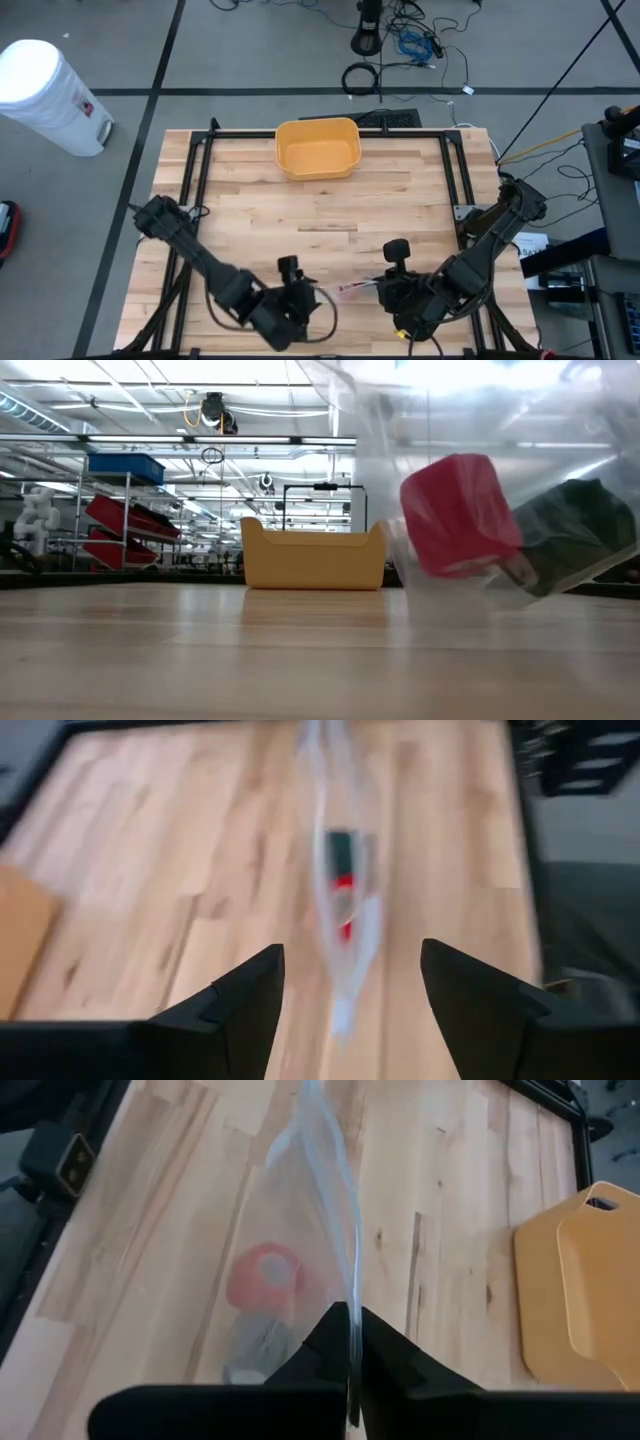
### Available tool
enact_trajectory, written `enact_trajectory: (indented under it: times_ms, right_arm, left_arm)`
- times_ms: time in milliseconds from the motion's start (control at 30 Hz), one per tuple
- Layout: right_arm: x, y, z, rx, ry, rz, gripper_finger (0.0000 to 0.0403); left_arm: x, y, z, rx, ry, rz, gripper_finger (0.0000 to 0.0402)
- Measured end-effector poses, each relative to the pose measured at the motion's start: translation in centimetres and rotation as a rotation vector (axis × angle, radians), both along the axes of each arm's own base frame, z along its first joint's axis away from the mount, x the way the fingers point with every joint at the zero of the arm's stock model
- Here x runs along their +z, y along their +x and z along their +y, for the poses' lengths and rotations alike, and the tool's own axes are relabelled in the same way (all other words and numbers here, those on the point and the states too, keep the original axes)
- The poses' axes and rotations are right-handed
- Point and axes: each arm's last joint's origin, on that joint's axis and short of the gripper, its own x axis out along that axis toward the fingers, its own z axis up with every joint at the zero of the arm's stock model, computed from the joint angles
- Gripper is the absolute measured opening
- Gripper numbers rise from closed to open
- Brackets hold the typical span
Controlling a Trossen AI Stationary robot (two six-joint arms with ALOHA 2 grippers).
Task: Roll bandage
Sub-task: Close the transparent zip bag
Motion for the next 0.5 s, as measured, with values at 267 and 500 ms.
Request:
enact_trajectory:
  times_ms: [267, 500]
  right_arm:
    - [0.0, -0.7, 0.7, 0.019, 0.006, -0.002, 0.0000]
    - [0.1, -1.1, 1.1, 0.023, 0.015, -0.004, 0.0000]
  left_arm:
    - [-5.1, -2.6, -3.2, 0.121, 0.124, -0.054, 0.0242]
    - [-7.9, -5.4, -5.0, 0.183, 0.170, -0.177, 0.0242]
